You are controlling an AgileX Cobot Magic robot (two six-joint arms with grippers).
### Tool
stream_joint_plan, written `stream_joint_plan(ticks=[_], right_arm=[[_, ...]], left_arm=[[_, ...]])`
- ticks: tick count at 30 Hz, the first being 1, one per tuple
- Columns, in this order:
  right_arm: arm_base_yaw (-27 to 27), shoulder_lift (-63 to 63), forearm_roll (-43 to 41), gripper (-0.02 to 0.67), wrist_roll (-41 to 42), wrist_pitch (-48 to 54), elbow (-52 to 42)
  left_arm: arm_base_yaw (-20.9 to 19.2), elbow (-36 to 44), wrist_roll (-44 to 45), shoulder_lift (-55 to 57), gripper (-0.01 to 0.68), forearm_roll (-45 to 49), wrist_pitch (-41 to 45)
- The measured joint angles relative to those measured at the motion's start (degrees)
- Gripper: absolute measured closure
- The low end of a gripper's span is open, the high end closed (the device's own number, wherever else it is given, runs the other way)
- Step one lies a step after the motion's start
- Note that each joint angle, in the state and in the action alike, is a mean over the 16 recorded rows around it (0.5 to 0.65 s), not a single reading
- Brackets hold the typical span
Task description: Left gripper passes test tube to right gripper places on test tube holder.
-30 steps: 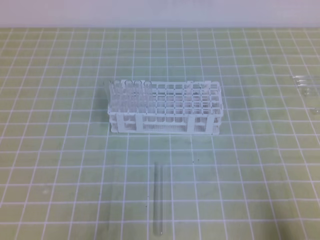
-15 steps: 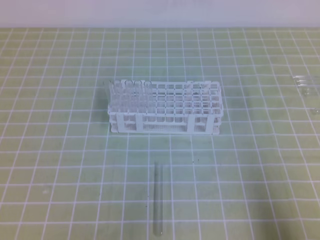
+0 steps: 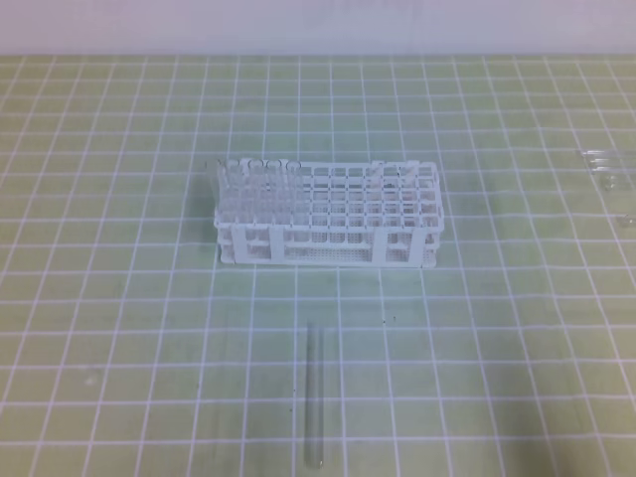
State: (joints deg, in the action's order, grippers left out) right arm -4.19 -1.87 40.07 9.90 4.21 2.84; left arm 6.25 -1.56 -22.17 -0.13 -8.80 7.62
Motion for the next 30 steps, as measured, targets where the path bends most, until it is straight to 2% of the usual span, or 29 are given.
stream_joint_plan(ticks=[10, 20, 25, 30], right_arm=[[0.00, -15.26, -4.90, 0.664, 0.06, 16.79, 15.85], [0.00, -31.51, -12.09, 0.664, 0.09, 31.37, 30.98], [-0.03, -34.62, -13.26, 0.664, 0.09, 34.51, 33.35], [-0.06, -35.45, -13.47, 0.664, 0.09, 35.43, 33.66]], left_arm=[[0.00, -13.68, 4.12, 10.98, 0.674, -0.77, 13.65], [0.03, -29.08, 19.13, 29.53, 0.675, -9.52, 30.87], [1.23, -32.47, 26.45, 37.79, 0.674, -15.18, 33.96], [3.91, -34.47, 29.57, 46.12, 0.674, -18.21, 33.27]])
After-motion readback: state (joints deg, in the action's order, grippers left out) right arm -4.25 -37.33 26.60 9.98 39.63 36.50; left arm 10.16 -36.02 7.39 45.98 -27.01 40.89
